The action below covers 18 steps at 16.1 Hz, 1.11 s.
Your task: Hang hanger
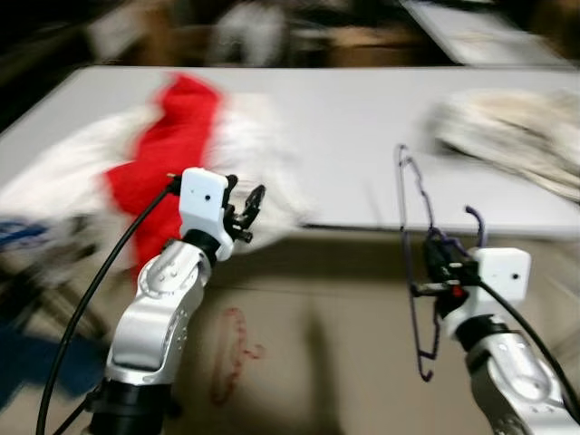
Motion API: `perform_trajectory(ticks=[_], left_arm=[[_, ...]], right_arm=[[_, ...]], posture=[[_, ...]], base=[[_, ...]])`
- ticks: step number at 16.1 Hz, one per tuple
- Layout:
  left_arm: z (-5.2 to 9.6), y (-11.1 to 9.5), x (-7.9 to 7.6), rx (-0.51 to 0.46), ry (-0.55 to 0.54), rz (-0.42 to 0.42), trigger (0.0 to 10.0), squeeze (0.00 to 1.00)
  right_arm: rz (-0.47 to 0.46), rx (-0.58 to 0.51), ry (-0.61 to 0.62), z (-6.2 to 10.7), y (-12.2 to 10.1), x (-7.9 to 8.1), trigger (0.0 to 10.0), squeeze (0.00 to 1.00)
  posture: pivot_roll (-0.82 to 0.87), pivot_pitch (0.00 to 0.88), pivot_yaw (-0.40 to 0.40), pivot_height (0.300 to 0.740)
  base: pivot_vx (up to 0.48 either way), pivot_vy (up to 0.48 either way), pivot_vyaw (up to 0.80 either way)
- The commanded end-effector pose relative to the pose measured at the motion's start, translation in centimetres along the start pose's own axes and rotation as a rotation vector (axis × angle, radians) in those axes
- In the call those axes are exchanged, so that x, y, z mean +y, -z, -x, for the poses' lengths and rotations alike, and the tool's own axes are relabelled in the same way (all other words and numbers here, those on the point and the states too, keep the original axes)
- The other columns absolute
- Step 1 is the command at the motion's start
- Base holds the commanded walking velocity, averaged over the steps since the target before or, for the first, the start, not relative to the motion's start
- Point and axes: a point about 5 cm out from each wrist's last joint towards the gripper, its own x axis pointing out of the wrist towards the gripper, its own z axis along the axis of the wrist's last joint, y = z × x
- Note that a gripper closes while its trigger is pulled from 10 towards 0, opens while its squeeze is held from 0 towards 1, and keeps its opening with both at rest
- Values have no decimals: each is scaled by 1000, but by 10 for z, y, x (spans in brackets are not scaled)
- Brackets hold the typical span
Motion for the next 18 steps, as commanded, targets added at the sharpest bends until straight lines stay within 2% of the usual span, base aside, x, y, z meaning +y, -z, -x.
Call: perform_trajectory(ticks=[1, 2, 8, 10, 12, 13, 14, 16, 18], left_arm=[[-2, -3, 4, -7, -13, -1, 10000, 0], [-2, -3, 5, -8, -16, -2, 10000, 0], [-5, -5, 7, -19, -14, 3, 10000, 0], [-11, -10, 3, -45, 42, 29, 10000, 0], [-21, -16, 10, -48, 33, 35, 10000, 0], [-24, -19, 15, -61, 37, 59, 10000, 847], [-25, -22, 18, -66, 30, 57, 10000, 1000], [-26, -28, 36, -93, -26, 36, 10000, 1000], [-24, -28, 43, -102, -49, 39, 10000, 1000]], right_arm=[[8, -21, -17, 1, -3, 2, 10000, 0], [-27, -30, -17, 2, -4, 2, 10000, 0], [-13, -37, -15, 2, -5, 1, 10000, 0], [-9, -43, -12, 3, -5, -1, 10000, 0], [35, -49, -32, 3, -8, -2, 10000, 0], [52, -56, -51, 4, -10, -1, 10000, 0], [55, -58, -56, 4, -11, -3, 10000, 0], [52, -55, -67, 1, -10, -7, 10000, 0], [56, -53, -79, 1, -9, -5, 10000, 0]], posture=[[-73, 0, 71, 740], [-74, 0, 72, 740], [-75, 0, 70, 740], [-74, 0, 78, 740], [-86, 0, 98, 740], [-91, 0, 96, 740], [-86, 0, 85, 740], [-69, 0, 50, 740], [-61, 0, 36, 740]], base=[[398, 0, 0], [394, 0, 0], [370, 0, 0], [0, 0, 0], [0, 0, 0], [0, 0, 0], [0, 0, 0], [0, 0, 0], [0, 0, 0]])
